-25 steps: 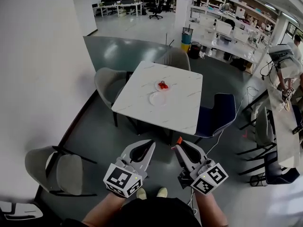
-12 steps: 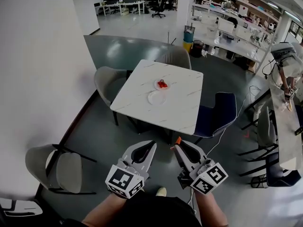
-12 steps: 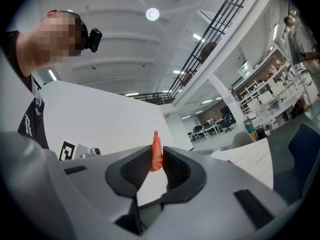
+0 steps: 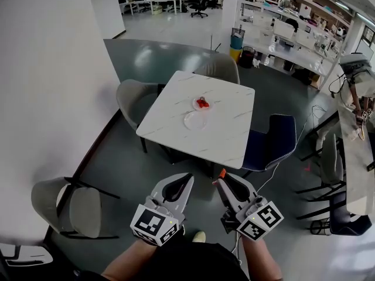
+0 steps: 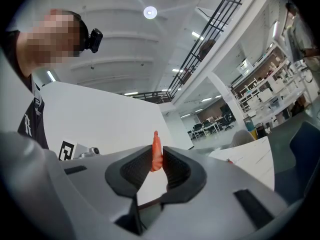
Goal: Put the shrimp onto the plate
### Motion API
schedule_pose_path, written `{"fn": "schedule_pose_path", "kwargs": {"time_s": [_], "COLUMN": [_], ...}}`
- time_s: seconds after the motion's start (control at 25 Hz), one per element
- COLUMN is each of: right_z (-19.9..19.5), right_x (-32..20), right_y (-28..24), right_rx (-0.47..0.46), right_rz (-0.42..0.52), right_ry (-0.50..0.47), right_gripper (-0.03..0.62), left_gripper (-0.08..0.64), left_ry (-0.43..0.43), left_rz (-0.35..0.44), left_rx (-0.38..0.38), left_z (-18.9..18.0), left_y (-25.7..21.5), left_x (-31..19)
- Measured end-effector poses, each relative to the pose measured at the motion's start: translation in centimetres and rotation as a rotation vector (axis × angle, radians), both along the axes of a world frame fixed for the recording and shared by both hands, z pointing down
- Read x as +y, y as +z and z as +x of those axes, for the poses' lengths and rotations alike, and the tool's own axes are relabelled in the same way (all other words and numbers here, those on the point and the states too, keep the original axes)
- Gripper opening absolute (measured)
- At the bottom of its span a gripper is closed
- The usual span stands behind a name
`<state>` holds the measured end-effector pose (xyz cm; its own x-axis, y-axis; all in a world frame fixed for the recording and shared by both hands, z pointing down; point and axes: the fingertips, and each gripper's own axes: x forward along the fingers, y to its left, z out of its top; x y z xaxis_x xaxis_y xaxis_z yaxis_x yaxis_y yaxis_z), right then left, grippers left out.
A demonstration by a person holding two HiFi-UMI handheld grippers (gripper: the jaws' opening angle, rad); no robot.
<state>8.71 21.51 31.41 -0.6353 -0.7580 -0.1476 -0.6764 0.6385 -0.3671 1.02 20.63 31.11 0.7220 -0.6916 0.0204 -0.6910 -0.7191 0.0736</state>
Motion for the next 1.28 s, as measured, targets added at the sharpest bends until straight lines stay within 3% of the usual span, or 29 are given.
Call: {"fn": "schedule_pose_path", "kwargs": {"time_s": [0.36,0.92,1.28], "right_z": [-2.7,-6.7,-6.4], "right_x": [-7.7,-22.4,-28.2], "right_y": [0.7,1.5,4.0], "right_rx": [0.029,0.057,0.056], "right_rz": [-0.023,-0.06,-0.12], "right_ry": [0.0,0.095,0.113], "right_gripper": [0.069,0.069,0.069], "left_gripper": [0.008,0.008,0.008], "left_ry": [0.003,0.112,0.12], "left_rz": [0.002,0.014,0.0], "left_rx": [0.013,-0.006,0.003], "left_z": [-2.2,-5.1,-4.9], "left_y": [0.8,1.9,4.7], "left_x": [-8.1,-23.6,-29.7]}}
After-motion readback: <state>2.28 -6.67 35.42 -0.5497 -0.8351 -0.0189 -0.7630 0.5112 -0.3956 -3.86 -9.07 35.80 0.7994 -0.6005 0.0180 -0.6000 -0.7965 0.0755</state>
